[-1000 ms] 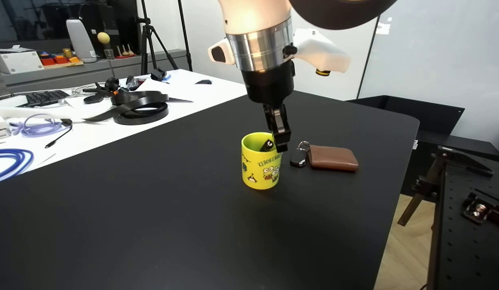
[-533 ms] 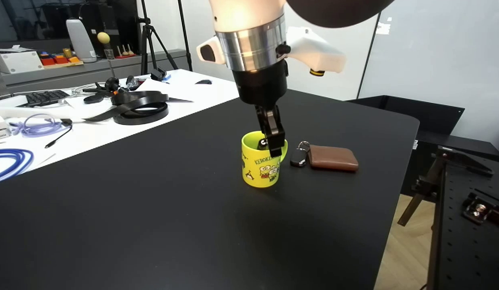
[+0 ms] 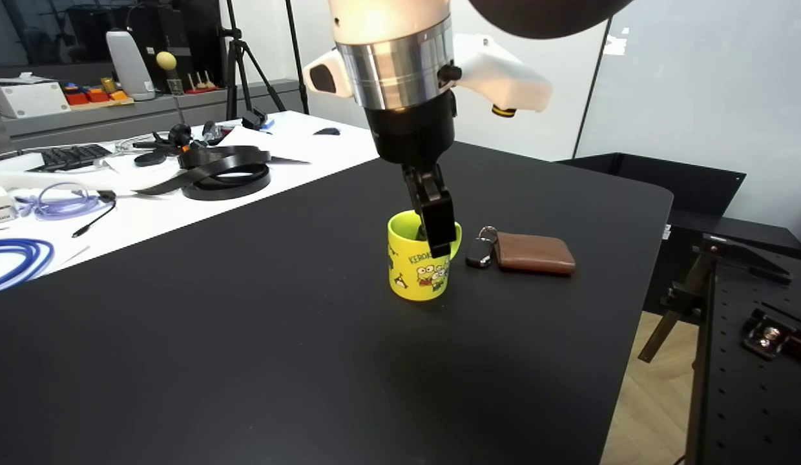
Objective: Put the marker on the table
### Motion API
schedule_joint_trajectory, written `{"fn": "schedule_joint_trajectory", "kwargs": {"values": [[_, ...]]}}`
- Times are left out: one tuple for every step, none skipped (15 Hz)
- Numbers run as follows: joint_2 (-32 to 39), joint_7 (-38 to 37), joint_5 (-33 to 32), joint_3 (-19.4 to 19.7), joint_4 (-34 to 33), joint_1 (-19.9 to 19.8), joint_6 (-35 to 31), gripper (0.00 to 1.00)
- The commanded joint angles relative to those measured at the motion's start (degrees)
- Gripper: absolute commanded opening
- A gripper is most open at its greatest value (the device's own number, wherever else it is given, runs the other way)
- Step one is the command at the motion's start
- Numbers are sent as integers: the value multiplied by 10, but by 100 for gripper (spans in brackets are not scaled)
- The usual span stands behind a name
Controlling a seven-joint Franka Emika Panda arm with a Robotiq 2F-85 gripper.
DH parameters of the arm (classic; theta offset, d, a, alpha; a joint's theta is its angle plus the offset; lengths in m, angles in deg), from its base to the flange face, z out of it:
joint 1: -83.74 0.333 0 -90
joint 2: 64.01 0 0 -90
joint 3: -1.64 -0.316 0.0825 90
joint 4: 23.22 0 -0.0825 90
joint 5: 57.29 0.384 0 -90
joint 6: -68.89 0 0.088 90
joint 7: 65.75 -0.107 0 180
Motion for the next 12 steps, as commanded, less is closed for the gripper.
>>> {"fn": "schedule_joint_trajectory", "kwargs": {"values": [[-7,-33,-25,1,-5,0,2,100],[-4,-33,-24,1,-7,-2,1,69],[-2,-33,-24,1,-8,-3,1,73],[0,-33,-24,1,-9,-4,1,73],[0,-35,-26,2,-9,-5,1,67],[0,-35,-27,2,-9,-5,1,60],[1,-37,-28,3,-10,-6,0,51],[1,-37,-29,3,-10,-6,0,45],[1,-38,-29,3,-10,-7,0,37],[2,-40,-30,3,-10,-7,0,31],[3,-40,-29,3,-11,-7,0,25],[5,-40,-31,4,-13,-6,1,17]]}}
